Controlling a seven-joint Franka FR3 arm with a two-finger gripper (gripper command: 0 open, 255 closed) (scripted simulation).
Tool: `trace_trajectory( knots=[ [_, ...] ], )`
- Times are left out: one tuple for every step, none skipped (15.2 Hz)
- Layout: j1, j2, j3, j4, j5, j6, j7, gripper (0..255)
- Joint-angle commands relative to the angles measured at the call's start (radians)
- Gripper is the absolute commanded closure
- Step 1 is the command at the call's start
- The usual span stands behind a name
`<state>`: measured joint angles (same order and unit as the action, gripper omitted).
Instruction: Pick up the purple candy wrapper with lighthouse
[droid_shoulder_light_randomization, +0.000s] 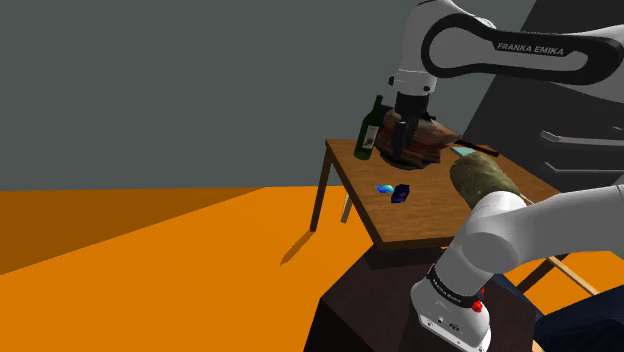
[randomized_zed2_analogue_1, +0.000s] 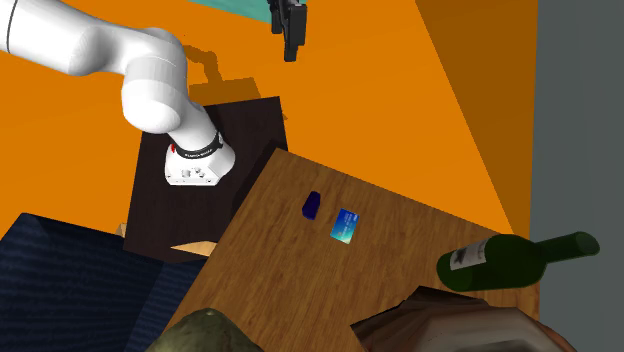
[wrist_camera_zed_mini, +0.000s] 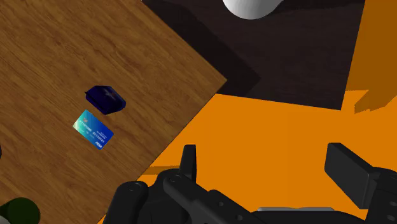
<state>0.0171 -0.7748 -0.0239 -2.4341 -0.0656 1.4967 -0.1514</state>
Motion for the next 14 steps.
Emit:
trace_trajectory(
  knots=[
    [0.000, 0.000, 0.000, 0.000, 0.000, 0.000, 0.000, 0],
    [-0.007, -0.017, -0.013, -0.036, -0.017, 0.031, -0.013, 0],
    [-0.015, -0.033, -0.027, -0.070, -0.034, 0.063, -0.027, 0],
    [-0.024, -0.047, -0.042, -0.103, -0.052, 0.096, -0.040, 0],
    [-0.033, -0.060, -0.058, -0.136, -0.070, 0.129, -0.053, 0],
    [-0.043, -0.071, -0.074, -0.167, -0.089, 0.162, -0.067, 0],
    [-0.054, -0.080, -0.091, -0.197, -0.109, 0.197, -0.080, 0],
    [-0.065, -0.088, -0.108, -0.225, -0.129, 0.232, -0.093, 0],
    [-0.077, -0.093, -0.126, -0.253, -0.149, 0.269, -0.106, 0],
    [-0.090, -0.096, -0.146, -0.279, -0.170, 0.307, -0.120, 0],
    [-0.103, -0.097, -0.166, -0.303, -0.192, 0.345, -0.133, 0],
    [-0.117, -0.095, -0.186, -0.327, -0.214, 0.385, -0.146, 0],
    [-0.131, -0.090, -0.208, -0.348, -0.237, 0.427, -0.159, 0],
    [-0.146, -0.082, -0.230, -0.368, -0.260, 0.470, -0.172, 0]
  ],
)
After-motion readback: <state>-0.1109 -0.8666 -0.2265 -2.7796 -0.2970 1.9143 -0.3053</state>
